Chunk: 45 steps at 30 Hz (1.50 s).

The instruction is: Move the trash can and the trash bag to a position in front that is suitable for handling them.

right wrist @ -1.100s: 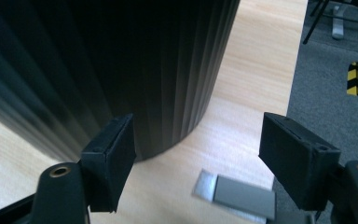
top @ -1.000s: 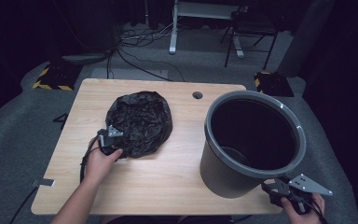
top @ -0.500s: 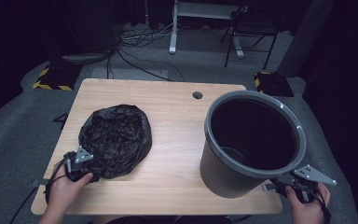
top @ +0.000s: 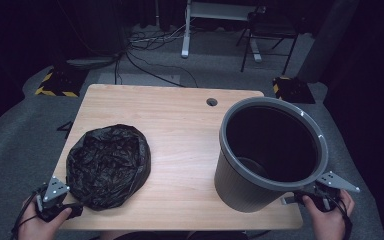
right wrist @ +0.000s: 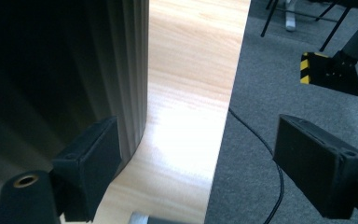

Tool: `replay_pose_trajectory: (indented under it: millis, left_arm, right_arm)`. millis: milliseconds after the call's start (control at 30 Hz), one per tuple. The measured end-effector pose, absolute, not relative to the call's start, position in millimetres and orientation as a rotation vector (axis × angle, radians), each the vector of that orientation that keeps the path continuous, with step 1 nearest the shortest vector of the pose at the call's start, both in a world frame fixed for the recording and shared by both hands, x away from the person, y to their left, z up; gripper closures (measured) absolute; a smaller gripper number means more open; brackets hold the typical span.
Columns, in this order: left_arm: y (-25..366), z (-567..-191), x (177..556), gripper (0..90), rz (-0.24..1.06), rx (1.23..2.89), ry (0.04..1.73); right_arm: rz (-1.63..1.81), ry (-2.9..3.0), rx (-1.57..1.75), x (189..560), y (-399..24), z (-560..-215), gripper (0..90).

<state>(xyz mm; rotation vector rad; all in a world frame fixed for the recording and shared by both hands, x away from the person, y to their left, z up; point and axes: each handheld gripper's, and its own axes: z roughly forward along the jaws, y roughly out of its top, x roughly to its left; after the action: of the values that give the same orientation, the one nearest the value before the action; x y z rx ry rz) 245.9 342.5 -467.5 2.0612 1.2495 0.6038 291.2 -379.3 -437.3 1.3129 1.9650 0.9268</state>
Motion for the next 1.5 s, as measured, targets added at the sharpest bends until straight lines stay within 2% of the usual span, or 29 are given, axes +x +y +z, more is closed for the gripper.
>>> replay_pose_trajectory:
  millis: [167, 233, 400, 500, 1300, 1500]
  left_arm:
    - [336.8, -458.0, 246.5, 25.0, 0.612, 2.032, 1.222]
    - [334.3, -456.6, 247.0, 25.4, 0.606, 2.031, 1.215]
    - [332.9, -456.9, 249.3, 25.4, 0.613, 2.027, 1.208]
    - [335.0, -459.3, 249.7, 25.6, 0.617, 2.018, 1.232]
    - [355.6, -471.7, 249.1, 25.9, 0.659, 1.96, 1.275]
    - [353.7, -470.2, 248.4, 25.9, 0.648, 1.951, 1.258]
  right_arm:
    - [0.929, 1.957, 1.305, 305.1, -379.3, -433.8, 18.1]
    - [0.936, 1.98, 1.278, 309.0, -375.8, -431.1, 26.8]
    - [0.883, 1.982, 1.236, 314.5, -367.8, -427.3, 31.6]
    - [0.87, 1.988, 1.228, 317.6, -355.7, -426.2, 38.9]
    - [0.999, 2.226, 0.978, 345.4, -206.9, -427.8, 37.3]
    - [0.983, 2.288, 0.928, 346.2, -191.0, -432.7, 30.7]
